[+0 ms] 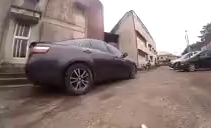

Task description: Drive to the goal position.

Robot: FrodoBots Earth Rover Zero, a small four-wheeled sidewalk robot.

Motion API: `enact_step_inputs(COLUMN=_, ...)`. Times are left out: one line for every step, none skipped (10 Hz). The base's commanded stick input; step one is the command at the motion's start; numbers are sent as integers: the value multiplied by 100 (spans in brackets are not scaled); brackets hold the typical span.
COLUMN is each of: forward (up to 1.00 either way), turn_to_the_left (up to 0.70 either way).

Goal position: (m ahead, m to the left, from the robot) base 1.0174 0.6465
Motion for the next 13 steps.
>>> enact_step_inputs(forward=70, turn_to_the_left=35)
enact_step_inputs(forward=70, turn_to_the_left=35)
enact_step_inputs(forward=68, turn_to_the_left=33)
enact_step_inputs(forward=61, turn_to_the_left=26)
enact_step_inputs(forward=54, turn_to_the_left=20)
enact_step_inputs(forward=48, turn_to_the_left=13)
enact_step_inputs(forward=41, turn_to_the_left=7)
enact_step_inputs(forward=34, turn_to_the_left=0)
enact_step_inputs(forward=-70, turn_to_the_left=0)
enact_step_inputs(forward=-70, turn_to_the_left=0)
enact_step_inputs(forward=-70, turn_to_the_left=0)
enact_step_inputs(forward=-70, turn_to_the_left=0)
enact_step_inputs(forward=-70, turn_to_the_left=0)
